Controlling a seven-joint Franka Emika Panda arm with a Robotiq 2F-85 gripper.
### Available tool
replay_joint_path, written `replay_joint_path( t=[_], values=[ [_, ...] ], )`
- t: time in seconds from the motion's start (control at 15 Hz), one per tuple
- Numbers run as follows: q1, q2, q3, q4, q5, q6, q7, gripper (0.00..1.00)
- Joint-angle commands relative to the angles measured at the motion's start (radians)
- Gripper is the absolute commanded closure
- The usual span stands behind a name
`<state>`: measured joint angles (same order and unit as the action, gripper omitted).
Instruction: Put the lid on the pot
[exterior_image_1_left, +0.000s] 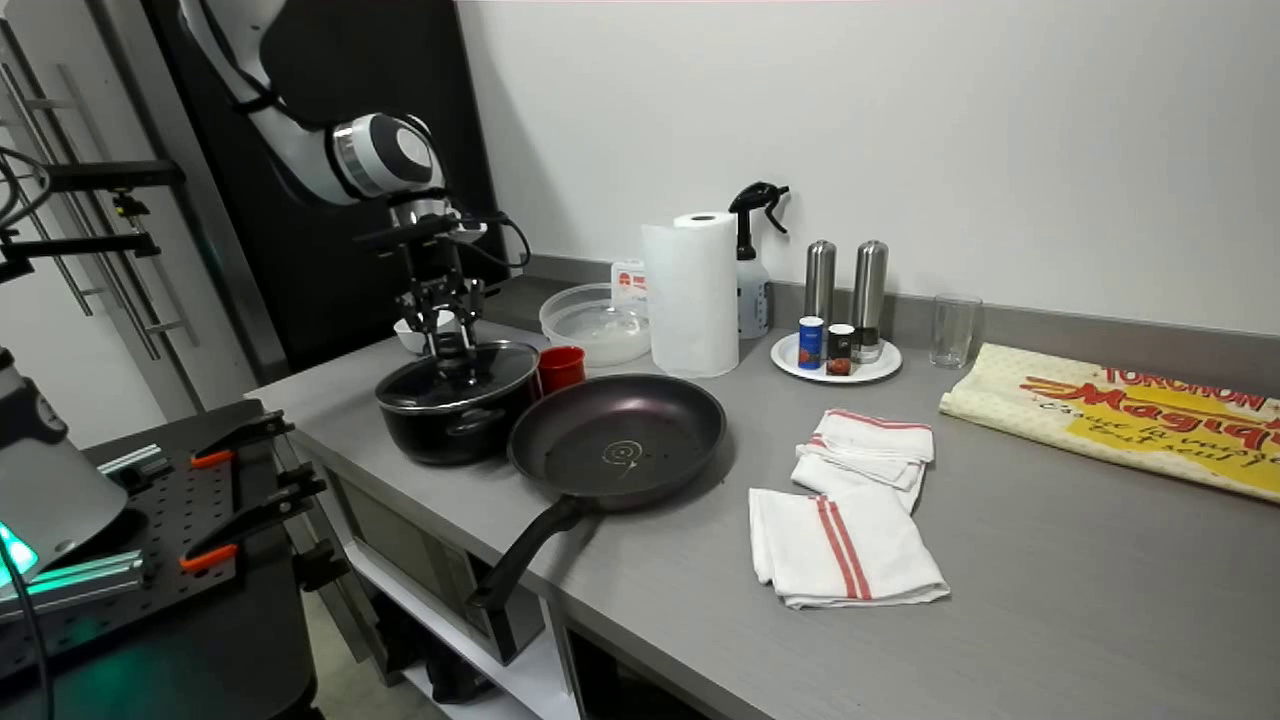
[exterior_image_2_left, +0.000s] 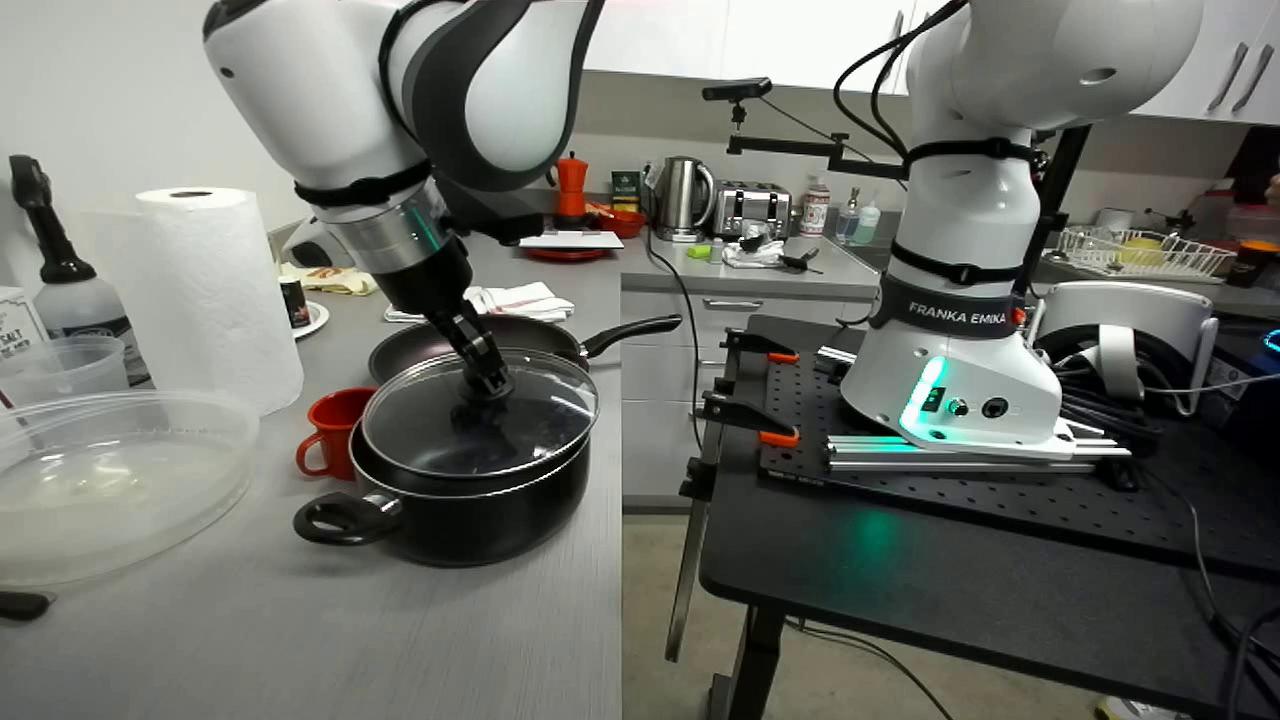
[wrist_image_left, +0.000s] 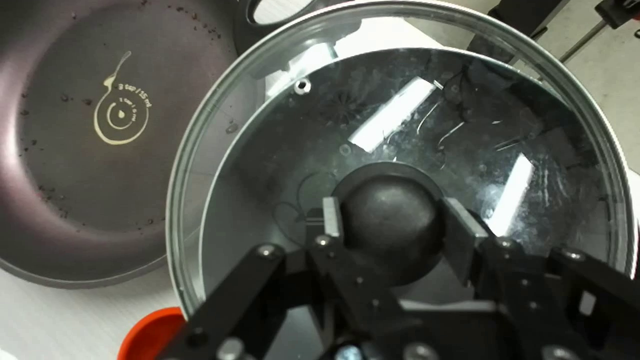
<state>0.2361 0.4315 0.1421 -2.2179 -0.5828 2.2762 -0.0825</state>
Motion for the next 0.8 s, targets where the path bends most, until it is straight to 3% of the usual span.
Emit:
replay_joint_path(
  t=[0.0,0.73],
  values=[
    [0.002,-0.003,0.000,0.028,0.008,-0.005,-0.027,0.75],
    [0.014,0.056,0.005,0.107,0.016,-0.035,-0.060,0.75]
  ],
)
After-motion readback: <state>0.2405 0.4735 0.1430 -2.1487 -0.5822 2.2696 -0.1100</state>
